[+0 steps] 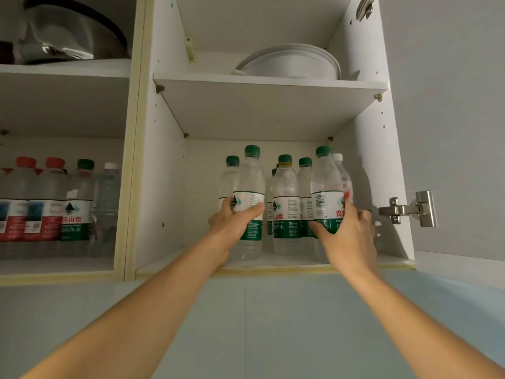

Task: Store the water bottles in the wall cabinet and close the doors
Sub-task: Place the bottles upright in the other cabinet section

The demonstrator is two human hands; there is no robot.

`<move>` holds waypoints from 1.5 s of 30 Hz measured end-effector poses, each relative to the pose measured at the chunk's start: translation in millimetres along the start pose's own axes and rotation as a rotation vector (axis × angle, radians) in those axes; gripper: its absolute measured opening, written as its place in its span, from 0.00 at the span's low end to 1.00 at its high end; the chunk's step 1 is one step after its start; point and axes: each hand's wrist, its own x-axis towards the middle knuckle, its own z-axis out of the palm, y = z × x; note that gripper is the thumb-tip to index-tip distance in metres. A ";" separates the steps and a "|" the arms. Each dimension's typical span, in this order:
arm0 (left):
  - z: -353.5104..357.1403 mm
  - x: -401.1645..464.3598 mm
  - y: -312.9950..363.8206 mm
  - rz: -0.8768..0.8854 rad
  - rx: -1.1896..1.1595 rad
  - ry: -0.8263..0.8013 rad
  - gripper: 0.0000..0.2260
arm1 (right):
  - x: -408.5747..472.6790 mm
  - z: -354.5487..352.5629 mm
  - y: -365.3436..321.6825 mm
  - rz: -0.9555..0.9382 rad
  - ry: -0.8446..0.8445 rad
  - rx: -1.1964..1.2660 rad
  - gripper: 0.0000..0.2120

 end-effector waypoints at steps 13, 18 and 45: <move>45.5 -14.2 13.2 -0.057 0.335 0.185 0.38 | -12.8 2.8 -3.4 -0.158 0.212 -0.096 0.39; 22.6 -8.6 13.7 -0.014 0.348 0.140 0.29 | -29.1 4.7 -18.9 -0.545 0.233 0.022 0.25; -33.9 41.7 -6.9 0.068 0.366 -0.047 0.25 | -26.8 41.6 -57.0 -0.184 -0.270 0.152 0.39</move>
